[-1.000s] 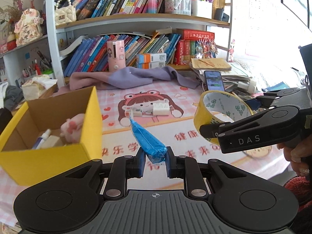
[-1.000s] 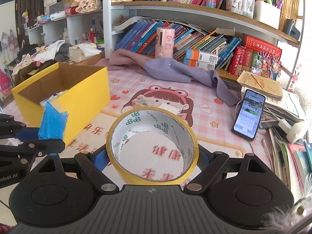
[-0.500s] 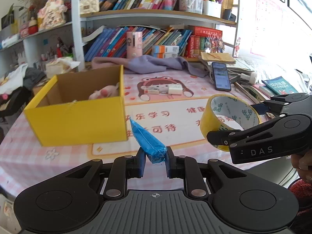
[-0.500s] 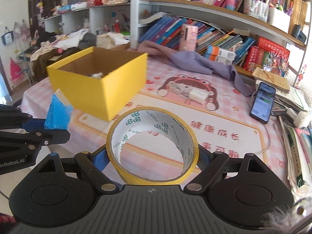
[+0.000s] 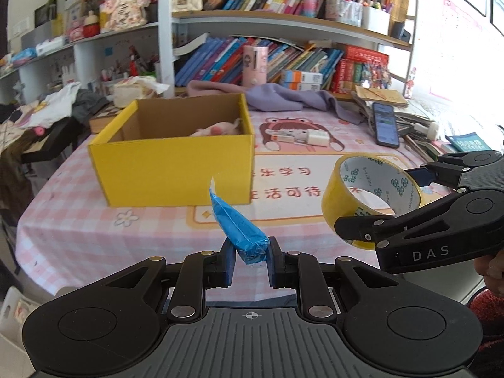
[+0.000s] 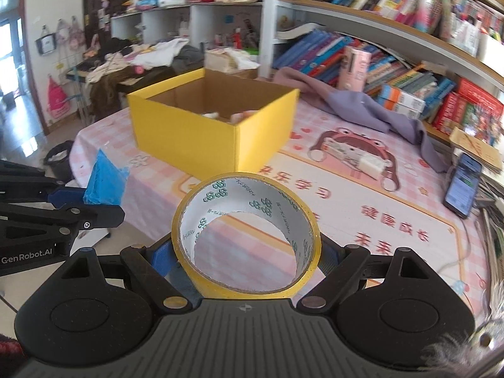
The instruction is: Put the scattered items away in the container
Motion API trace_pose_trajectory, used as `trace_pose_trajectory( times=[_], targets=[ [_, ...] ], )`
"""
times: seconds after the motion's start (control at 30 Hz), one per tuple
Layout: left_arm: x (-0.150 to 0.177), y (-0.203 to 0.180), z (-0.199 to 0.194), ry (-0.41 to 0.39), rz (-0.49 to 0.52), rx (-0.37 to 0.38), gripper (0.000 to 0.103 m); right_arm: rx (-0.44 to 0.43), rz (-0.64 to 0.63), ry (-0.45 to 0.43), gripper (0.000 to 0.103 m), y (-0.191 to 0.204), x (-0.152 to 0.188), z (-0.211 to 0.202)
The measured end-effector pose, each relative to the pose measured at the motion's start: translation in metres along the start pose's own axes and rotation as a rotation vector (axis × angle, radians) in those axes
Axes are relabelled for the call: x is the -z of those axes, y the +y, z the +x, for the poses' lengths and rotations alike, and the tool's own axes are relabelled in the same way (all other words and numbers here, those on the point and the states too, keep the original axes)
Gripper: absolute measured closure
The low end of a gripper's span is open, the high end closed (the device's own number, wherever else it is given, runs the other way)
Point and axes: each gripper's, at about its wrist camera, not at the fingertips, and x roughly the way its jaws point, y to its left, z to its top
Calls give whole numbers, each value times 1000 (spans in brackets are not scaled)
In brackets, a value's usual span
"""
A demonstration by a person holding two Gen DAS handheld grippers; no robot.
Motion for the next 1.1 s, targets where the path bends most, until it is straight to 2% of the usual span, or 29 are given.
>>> trace_pose_trajectory(
  times=[0.23,0.57,0.77,1.1],
  targets=[
    [7,23,-9,5,-43,-47,84,-72,-62,1,17,25,-7,10],
    [5,48,-14,-5,-78,-81,85,-119,-117,-15,17,44,-21,18],
    [-17,60,-11,-50,-54,-93,85,-120,-145,-75,17,42,-39,19],
    [-78,77,19,-138,2,-121,85,-79,-116,-217,17,14,-98,38]
  ],
)
